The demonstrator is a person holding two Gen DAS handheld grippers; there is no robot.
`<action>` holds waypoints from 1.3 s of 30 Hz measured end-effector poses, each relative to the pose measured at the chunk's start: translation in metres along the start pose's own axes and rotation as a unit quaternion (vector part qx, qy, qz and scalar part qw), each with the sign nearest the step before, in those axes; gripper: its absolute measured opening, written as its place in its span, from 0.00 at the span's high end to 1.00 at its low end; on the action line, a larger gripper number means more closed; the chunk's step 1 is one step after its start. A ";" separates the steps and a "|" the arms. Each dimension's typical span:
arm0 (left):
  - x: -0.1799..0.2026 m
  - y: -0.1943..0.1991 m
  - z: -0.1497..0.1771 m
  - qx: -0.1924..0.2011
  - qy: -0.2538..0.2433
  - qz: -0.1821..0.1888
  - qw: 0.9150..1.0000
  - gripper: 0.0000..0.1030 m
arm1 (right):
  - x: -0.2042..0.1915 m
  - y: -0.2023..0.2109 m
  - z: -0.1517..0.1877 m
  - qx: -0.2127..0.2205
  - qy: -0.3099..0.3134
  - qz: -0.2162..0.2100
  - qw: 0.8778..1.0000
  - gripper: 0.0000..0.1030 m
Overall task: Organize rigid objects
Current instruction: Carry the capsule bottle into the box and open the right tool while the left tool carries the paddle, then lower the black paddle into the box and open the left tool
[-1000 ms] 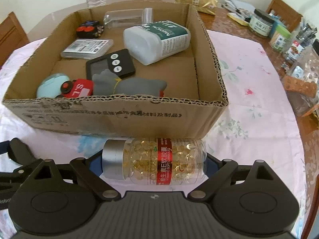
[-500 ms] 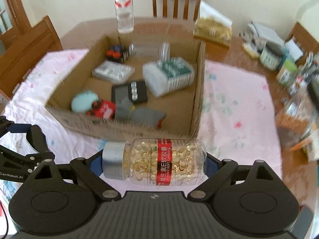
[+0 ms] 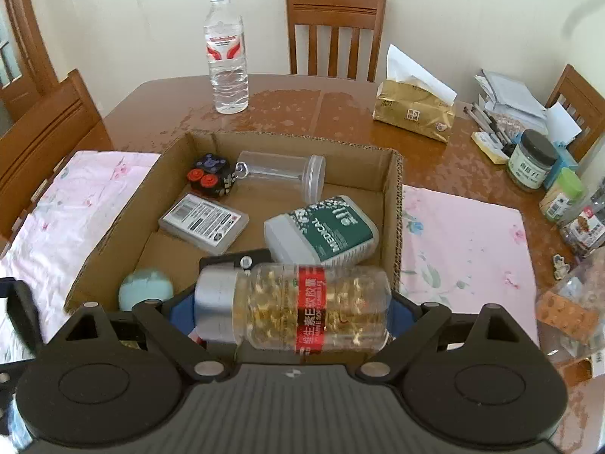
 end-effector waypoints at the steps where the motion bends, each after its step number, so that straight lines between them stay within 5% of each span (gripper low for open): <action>1: -0.001 0.001 -0.002 0.002 0.000 -0.001 1.000 0.13 | -0.001 -0.001 -0.001 0.003 0.000 0.004 1.000 0.00; 17: 0.020 -0.028 -0.068 0.047 0.007 0.016 0.999 0.13 | 0.014 0.043 0.013 0.021 -0.008 0.058 0.998 0.00; 29: 0.028 -0.099 -0.077 0.016 0.042 -0.015 0.999 0.12 | 0.025 0.060 0.042 0.009 -0.041 0.078 0.996 0.00; 39: 0.026 -0.066 -0.084 0.084 0.037 -0.040 0.995 0.03 | 0.021 0.066 0.041 0.013 -0.033 0.068 0.997 0.00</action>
Point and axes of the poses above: each gripper's, at about its wrist camera, not at the fingertips, and y roughly against the way its jaws point, x to its right, z to its underside, the point moved 4 cm from there along -y, roughly the way its jaws point, and after that the axes turned 1 degree about y, right-handed, at the moved point
